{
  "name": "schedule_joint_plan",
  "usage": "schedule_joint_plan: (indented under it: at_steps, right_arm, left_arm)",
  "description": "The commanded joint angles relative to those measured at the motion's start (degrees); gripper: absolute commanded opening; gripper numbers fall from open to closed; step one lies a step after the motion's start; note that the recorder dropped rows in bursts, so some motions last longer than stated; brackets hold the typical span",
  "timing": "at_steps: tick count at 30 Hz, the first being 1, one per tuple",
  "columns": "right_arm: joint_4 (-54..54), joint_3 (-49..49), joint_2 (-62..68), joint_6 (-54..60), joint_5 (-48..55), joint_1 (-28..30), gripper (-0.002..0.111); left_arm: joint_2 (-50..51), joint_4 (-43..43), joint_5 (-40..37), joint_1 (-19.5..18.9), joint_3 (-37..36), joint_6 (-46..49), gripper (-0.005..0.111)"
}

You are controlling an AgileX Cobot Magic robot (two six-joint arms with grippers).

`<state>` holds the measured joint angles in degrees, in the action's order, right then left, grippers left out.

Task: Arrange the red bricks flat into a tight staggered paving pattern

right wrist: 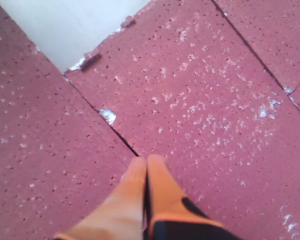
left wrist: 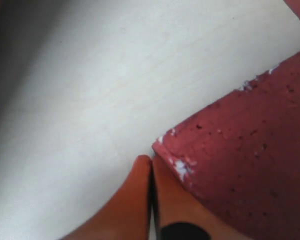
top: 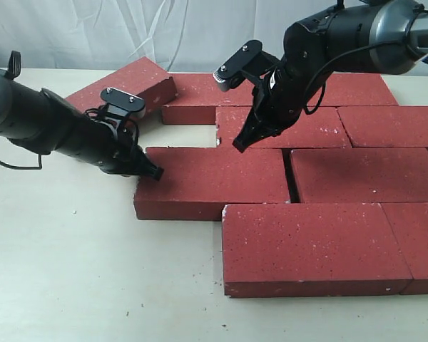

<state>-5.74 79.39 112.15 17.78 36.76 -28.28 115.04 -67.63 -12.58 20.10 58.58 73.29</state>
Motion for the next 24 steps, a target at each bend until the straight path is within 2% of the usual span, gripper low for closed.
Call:
schedule_joint_plan:
  at_steps: [1, 6, 8, 10, 12, 13, 16, 24]
  right_arm:
    - [0.00, -0.36, -0.72, 0.14, -0.08, 0.28, -0.001]
    - [0.00, -0.36, -0.72, 0.14, -0.08, 0.28, -0.001]
    - [0.10, -0.36, -0.72, 0.14, -0.08, 0.28, -0.001]
    - [0.10, -0.36, -0.72, 0.14, 0.02, 0.28, -0.001]
    - [0.22, -0.36, -0.72, 0.14, 0.02, 0.28, -0.001]
    - [0.22, -0.36, -0.72, 0.14, 0.02, 0.28, -0.001]
    - [0.22, -0.36, -0.72, 0.14, 0.02, 0.28, -0.001]
    - [0.22, -0.36, -0.72, 0.14, 0.14, 0.28, -0.001]
  left_arm:
    - [0.58, 0.89, -2.79, 1.59, 0.24, 0.17, 0.000]
    - [-2.15, 3.69, -3.01, -3.34, -0.12, -1.20, 0.000]
    - [-2.37, 7.15, -5.98, -5.53, -0.58, -3.56, 0.000]
    - [-2.51, 15.87, -10.93, -7.59, -0.58, -8.07, 0.000]
    - [-2.87, 22.09, -12.07, -8.54, -0.58, -16.12, 0.000]
    - [-3.07, 22.67, -12.70, -8.54, -0.47, -17.39, 0.000]
    - [-3.30, 22.58, -21.51, -7.47, 0.35, -16.92, 0.000]
    - [-3.30, 19.83, -16.76, -2.25, 0.36, -14.76, 0.000]
